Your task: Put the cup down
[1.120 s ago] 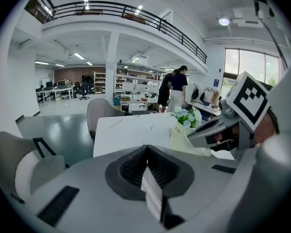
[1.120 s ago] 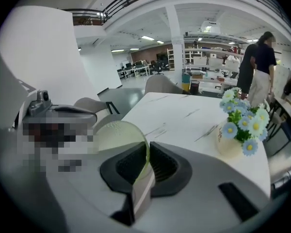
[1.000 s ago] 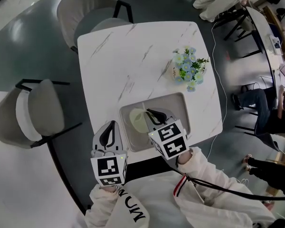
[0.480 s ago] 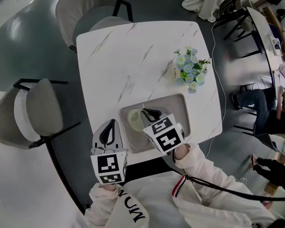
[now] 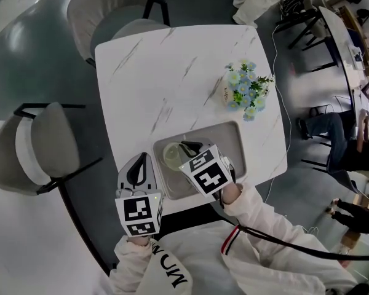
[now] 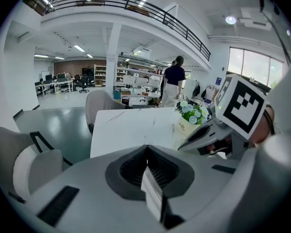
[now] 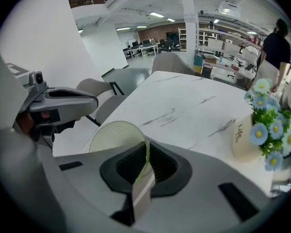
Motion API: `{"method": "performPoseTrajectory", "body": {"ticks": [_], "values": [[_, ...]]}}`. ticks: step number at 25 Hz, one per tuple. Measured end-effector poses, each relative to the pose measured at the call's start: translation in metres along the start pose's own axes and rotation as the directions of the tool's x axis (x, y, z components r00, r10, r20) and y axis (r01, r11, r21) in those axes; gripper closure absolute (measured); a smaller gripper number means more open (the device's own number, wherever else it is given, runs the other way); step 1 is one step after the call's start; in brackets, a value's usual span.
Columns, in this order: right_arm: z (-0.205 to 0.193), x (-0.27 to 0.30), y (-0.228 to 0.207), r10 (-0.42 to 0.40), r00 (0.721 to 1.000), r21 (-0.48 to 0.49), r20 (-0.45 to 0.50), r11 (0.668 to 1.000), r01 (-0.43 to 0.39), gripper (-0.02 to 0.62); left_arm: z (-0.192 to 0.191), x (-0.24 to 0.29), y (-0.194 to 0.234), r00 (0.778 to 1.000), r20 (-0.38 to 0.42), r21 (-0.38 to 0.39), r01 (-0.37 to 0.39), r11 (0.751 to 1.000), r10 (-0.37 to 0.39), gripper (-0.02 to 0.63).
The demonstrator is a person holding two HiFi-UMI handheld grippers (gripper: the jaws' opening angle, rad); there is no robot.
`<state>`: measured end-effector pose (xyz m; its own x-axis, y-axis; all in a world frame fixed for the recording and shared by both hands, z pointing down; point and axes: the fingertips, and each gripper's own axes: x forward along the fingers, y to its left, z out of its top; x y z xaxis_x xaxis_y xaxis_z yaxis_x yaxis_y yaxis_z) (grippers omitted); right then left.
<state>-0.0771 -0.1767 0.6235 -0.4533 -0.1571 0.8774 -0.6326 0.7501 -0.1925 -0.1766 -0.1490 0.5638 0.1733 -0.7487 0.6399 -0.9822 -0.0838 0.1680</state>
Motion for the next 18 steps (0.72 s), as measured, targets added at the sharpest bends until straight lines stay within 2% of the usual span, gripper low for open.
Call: {"method": "performPoseTrajectory", "body": {"ticks": [18], "values": [[-0.001, 0.012, 0.004, -0.017, 0.998, -0.043, -0.068, 0.999, 0.015, 0.569, -0.009, 0.004, 0.016, 1.000, -0.022, -0.021, -0.002, 1.000, 0.001, 0.595]]}}
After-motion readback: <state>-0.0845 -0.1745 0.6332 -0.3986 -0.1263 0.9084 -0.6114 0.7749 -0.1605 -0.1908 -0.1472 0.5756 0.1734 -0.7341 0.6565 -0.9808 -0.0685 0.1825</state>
